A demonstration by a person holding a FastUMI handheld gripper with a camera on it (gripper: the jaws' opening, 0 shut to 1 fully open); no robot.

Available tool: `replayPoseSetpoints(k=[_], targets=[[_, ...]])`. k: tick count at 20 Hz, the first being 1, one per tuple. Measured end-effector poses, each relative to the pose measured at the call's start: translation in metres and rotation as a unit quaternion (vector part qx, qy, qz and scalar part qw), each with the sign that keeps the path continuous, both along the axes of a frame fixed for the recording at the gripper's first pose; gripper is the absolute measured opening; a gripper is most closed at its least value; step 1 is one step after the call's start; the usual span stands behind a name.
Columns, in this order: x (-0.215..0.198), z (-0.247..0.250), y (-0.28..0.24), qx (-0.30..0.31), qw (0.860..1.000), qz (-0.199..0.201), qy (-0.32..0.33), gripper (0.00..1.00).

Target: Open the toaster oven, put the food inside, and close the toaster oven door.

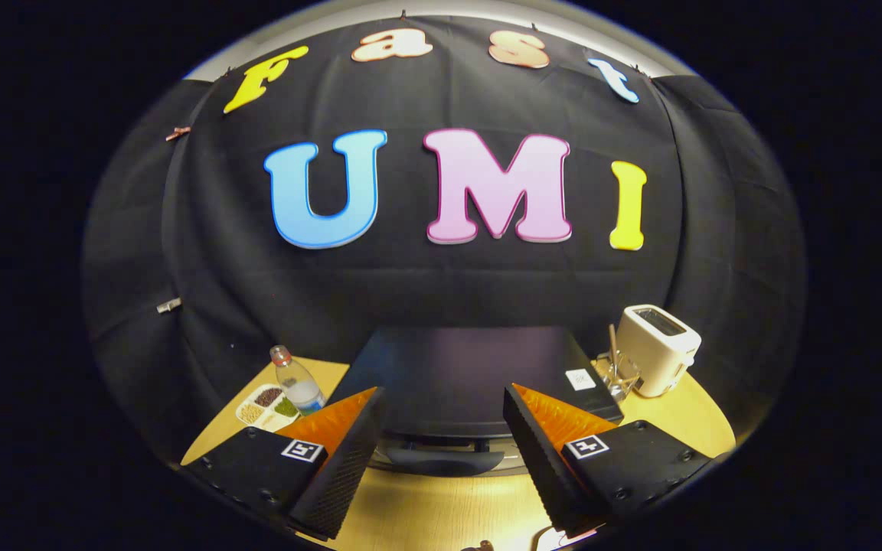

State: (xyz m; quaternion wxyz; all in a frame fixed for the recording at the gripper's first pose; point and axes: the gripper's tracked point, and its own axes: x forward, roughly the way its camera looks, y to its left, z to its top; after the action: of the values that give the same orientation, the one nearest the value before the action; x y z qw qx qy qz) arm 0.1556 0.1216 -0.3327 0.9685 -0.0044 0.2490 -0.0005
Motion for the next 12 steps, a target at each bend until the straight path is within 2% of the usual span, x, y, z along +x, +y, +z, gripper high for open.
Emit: replayPoseSetpoints(k=[7,10,12], targets=[[-0.001,-0.066,-0.002,-0.032,0.998,-0.013,0.062,0.98],[-0.001,-0.067,-0.003,-0.032,0.998,-0.022,0.05,0.98],[-0.005,-0.071,-0.003,-0.009,0.998,-0.03,0.055,0.99]])
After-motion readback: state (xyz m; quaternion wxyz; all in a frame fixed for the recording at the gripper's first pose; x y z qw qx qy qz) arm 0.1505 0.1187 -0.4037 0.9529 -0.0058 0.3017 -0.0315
